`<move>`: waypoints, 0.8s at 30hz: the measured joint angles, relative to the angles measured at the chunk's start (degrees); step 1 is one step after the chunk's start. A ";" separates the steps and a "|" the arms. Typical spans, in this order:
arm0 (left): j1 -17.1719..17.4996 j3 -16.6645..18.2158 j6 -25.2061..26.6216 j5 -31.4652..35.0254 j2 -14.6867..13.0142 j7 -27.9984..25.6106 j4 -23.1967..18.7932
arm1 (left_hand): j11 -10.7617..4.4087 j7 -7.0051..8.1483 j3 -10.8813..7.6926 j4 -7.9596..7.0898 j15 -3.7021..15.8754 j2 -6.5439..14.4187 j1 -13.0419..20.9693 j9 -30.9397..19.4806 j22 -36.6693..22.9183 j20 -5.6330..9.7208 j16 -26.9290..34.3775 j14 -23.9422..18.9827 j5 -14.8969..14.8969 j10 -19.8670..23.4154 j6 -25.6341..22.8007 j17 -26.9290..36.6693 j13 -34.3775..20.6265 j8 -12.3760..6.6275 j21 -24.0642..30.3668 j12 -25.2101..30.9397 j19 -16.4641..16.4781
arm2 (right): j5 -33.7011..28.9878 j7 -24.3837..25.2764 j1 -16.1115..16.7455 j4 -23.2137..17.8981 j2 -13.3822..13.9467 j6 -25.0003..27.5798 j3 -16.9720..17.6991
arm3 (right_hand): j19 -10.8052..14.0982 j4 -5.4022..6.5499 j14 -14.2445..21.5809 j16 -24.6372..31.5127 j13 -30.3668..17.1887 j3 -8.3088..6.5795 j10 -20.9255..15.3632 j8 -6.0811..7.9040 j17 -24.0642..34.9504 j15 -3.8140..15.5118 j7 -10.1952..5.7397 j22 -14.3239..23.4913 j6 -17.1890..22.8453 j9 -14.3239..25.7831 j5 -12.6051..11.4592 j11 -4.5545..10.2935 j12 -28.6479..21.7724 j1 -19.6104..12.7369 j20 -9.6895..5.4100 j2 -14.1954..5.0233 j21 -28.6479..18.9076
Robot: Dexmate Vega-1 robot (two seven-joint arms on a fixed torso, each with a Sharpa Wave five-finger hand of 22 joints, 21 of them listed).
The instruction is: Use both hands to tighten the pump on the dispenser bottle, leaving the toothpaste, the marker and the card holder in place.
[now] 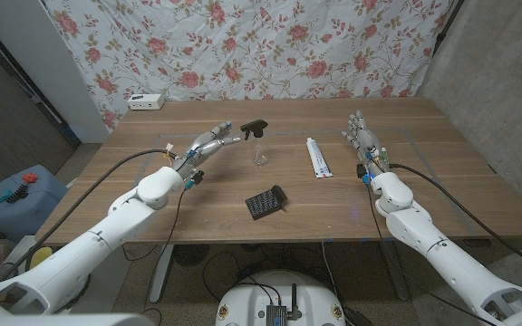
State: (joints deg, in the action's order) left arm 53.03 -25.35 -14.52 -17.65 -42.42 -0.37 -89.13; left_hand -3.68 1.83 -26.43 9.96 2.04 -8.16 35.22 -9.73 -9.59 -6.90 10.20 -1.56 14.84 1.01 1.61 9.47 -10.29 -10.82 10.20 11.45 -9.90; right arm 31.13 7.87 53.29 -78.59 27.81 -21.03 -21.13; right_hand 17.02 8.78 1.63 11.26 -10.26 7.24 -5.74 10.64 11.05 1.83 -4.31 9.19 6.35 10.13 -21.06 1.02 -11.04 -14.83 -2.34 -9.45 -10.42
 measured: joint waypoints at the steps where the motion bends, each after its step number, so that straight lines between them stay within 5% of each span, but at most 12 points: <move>1: -0.06 -0.16 0.08 0.48 -0.05 -0.23 -0.08 | -0.17 -0.09 0.00 0.00 0.00 -0.22 0.22 0.00 0.00 -0.08 0.00 0.00 0.18 0.20 -0.09 0.00 0.00 0.00 0.00 0.00 -0.08 | 0.00 0.01 0.02 0.10 -0.06 -0.14 0.00 | 0.00 0.00 0.00 0.00 0.00 0.00 0.00 0.00 0.00 0.00 0.00 0.00 0.00 0.00 0.00 0.00 0.00 0.00 0.00 0.00 0.00; 24: -0.60 -2.43 0.22 9.62 1.00 -6.05 -0.08 | -1.12 0.12 2.02 -0.39 0.18 -0.56 6.58 0.00 -0.01 1.21 0.44 -4.27 1.49 3.56 -2.14 -0.14 0.17 -0.43 0.44 0.65 -0.03 | 0.47 -0.38 1.00 1.25 -0.71 -2.20 0.23 | 0.00 0.15 0.22 0.00 0.00 -0.14 -0.63 0.00 0.00 0.21 0.00 0.00 -0.01 0.01 0.00 0.00 0.00 0.23 0.00 0.24 0.00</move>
State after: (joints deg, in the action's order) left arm 52.43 -27.78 -14.30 -8.03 -41.42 -6.42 -89.21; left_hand -4.80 1.95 -24.41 9.57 2.23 -8.71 41.80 -9.73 -9.60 -5.69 10.64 -5.83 16.33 4.57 -0.54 9.33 -10.12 -11.24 10.64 12.10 -9.94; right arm 31.60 7.49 54.29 -77.34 27.10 -23.23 -20.91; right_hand 17.03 8.92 1.85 11.26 -10.25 7.10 -6.36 10.64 11.05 2.05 -4.30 9.19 6.34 10.14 -21.06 1.02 -11.04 -14.60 -2.34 -9.22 -10.42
